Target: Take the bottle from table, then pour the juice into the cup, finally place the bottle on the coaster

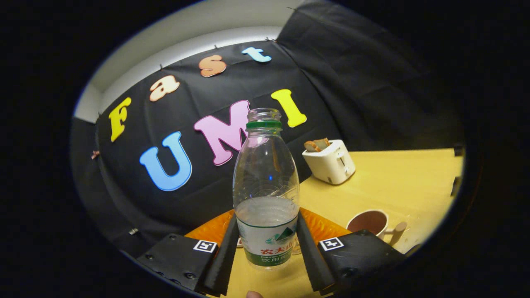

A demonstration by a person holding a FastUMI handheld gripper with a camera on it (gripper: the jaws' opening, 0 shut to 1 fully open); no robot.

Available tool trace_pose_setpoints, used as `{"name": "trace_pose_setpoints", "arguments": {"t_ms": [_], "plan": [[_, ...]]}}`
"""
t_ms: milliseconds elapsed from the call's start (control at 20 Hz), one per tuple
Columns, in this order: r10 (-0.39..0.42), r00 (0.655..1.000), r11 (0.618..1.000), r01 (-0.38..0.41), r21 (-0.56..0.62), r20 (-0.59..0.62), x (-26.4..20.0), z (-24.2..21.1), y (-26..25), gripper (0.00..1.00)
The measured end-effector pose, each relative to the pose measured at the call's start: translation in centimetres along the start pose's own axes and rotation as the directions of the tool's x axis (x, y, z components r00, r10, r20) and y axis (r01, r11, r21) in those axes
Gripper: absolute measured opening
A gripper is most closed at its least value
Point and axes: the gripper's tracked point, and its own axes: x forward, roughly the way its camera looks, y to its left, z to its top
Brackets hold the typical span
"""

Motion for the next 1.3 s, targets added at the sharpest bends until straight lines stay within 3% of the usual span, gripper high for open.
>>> {"name": "trace_pose_setpoints", "arguments": {"t_ms": [200,350,750,1300], "plan": [[-0.084,0.994,0.965,0.097,-0.245,0.064,2.3,0.5,0.4,0.75],[-0.091,0.992,0.937,0.115,-0.331,0.086,5.0,-1.1,1.5,0.75],[-0.18,0.982,0.93,0.189,-0.316,0.059,10.8,-8.4,-0.2,0.76],[-0.209,0.976,0.905,0.215,-0.366,0.055,13.5,-12.0,-0.8,0.76]]}}
